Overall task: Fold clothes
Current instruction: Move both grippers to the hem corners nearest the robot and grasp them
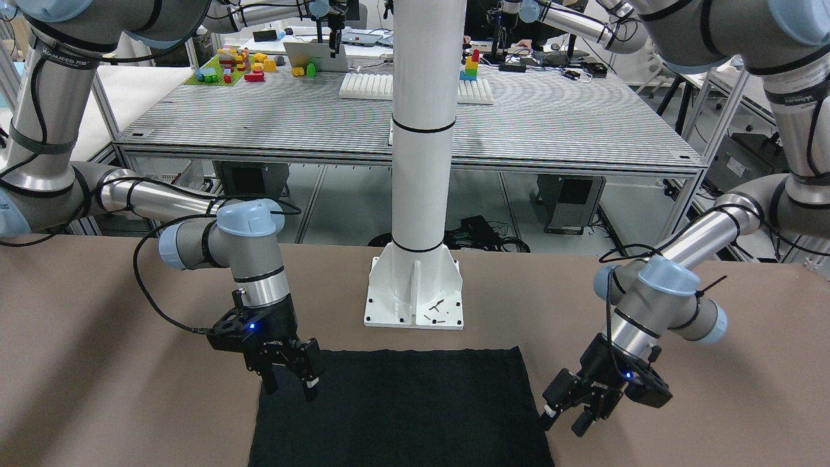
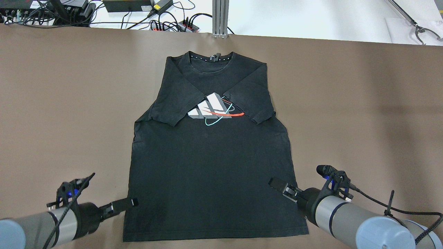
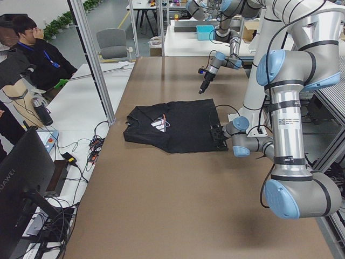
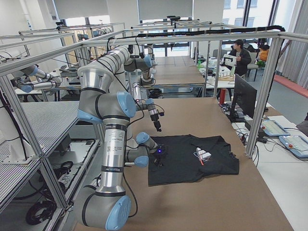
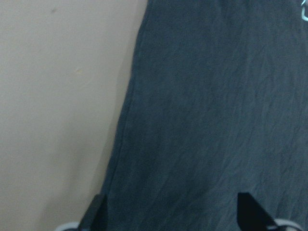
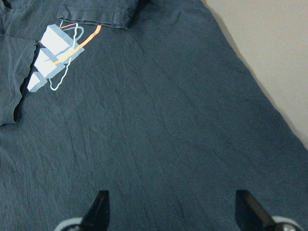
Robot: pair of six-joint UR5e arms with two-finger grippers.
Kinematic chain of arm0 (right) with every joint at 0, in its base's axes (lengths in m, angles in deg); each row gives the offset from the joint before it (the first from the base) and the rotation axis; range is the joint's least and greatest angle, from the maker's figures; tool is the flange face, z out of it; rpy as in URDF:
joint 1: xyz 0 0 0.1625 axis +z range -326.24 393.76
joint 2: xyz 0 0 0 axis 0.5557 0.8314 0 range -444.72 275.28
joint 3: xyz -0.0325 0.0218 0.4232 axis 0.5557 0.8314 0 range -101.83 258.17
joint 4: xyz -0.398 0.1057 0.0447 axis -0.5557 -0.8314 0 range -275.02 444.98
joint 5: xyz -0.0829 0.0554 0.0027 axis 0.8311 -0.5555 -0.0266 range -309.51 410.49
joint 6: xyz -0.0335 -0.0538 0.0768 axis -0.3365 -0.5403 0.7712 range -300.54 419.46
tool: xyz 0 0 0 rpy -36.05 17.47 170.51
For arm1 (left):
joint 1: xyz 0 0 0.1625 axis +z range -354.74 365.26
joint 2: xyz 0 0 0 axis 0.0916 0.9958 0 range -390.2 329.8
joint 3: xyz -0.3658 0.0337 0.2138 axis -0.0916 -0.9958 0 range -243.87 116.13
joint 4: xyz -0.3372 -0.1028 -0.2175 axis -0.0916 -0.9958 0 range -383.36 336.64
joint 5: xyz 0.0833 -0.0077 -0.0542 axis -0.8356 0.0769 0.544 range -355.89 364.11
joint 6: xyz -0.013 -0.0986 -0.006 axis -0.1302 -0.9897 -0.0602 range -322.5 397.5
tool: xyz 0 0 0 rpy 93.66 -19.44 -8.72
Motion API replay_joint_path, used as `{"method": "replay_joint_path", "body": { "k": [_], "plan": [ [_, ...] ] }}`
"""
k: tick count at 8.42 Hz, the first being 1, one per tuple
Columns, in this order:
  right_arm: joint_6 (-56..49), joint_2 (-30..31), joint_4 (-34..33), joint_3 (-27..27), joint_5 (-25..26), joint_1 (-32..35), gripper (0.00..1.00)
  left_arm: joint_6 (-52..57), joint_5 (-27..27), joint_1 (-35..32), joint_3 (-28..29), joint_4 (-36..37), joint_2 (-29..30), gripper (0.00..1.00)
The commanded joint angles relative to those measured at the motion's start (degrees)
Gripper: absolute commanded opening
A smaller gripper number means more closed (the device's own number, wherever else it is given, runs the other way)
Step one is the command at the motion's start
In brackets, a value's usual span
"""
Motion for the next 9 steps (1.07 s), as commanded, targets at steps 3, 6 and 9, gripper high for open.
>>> {"method": "replay_joint_path", "body": {
  "k": [3, 6, 9],
  "plan": [
    [0.6, 3.1, 6.8, 1.0, 2.4, -2.1, 0.94, -6.3, -11.9, 16.0, 1.9, 0.3, -3.6, 0.95],
    [0.5, 3.0, 6.9, 1.0, 2.3, -2.1, 0.94, -6.4, -12.6, 16.0, 2.0, 0.4, -2.7, 0.92],
    [0.5, 2.9, 6.9, 1.0, 2.3, -2.1, 0.94, -6.4, -12.6, 13.8, 2.0, 3.4, -1.9, 0.9]
  ]
}}
